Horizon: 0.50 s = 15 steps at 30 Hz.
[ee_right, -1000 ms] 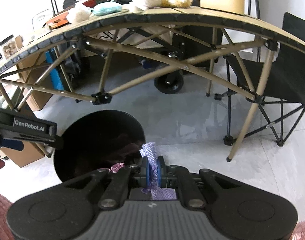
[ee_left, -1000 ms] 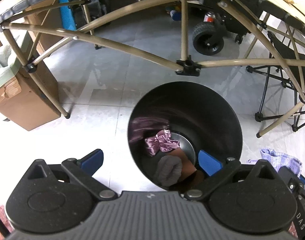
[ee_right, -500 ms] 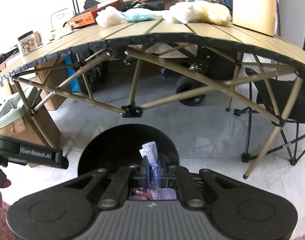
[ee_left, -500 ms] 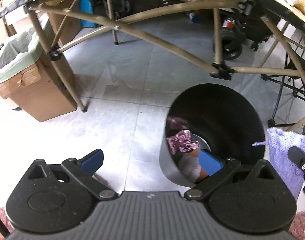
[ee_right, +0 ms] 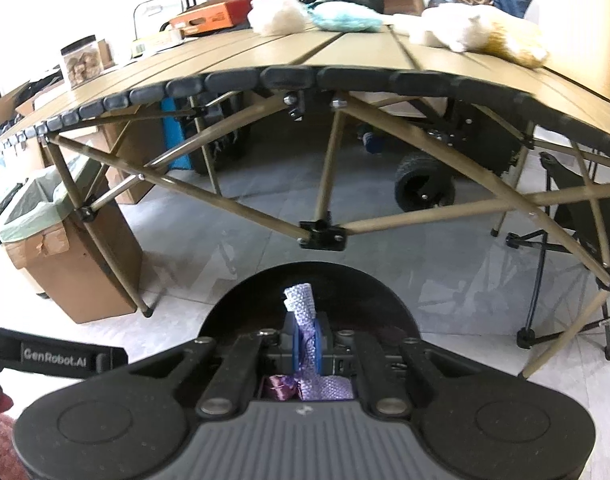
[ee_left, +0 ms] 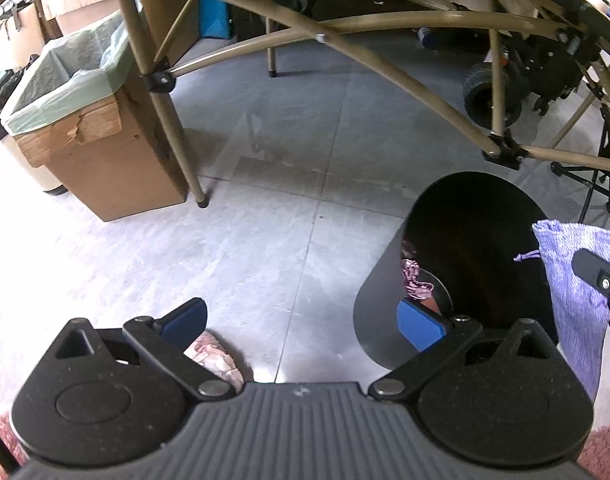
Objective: Collect trash
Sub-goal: 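Move the right gripper holding the purple bag over the bin opening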
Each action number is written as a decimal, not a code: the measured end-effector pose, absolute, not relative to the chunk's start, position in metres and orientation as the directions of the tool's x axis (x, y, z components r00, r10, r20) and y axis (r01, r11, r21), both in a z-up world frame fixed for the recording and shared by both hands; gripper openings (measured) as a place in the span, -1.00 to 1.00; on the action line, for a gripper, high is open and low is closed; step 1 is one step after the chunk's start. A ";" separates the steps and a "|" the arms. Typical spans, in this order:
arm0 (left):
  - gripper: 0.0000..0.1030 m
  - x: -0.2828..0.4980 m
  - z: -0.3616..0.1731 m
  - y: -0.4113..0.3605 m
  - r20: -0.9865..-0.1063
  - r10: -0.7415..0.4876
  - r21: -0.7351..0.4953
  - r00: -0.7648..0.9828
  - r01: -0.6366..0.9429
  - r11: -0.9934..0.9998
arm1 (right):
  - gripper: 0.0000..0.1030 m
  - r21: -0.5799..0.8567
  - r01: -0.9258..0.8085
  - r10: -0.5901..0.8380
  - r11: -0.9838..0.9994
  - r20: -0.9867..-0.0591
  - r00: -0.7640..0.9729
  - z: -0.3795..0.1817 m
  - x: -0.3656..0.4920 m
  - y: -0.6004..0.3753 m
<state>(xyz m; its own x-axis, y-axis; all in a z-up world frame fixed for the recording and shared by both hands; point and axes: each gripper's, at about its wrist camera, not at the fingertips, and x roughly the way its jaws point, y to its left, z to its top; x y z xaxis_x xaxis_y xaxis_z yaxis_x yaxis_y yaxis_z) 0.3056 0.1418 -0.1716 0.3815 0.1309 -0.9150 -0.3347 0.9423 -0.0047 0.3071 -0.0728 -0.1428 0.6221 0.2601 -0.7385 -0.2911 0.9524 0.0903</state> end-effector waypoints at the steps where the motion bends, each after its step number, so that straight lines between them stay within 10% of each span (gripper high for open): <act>1: 1.00 0.305 -0.172 0.144 -0.916 0.132 -0.005 0.380 -0.339 0.941 | -0.87 0.090 -0.295 0.262 0.951 -0.741 0.618 -0.144 0.310 -0.069; 15: 1.00 0.301 -0.174 0.157 -0.920 0.134 -0.011 0.368 -0.366 0.931 | -0.87 0.119 -0.293 0.271 0.949 -0.783 0.560 -0.161 0.344 -0.039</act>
<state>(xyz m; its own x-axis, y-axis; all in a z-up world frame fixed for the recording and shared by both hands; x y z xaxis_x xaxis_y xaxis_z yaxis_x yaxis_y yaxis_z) 0.3014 0.1573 -0.1740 0.3685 0.1345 -0.9199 -0.3658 0.9306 -0.0105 0.3438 -0.0392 -0.1614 0.5600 0.2710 -0.7829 -0.2930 0.9487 0.1188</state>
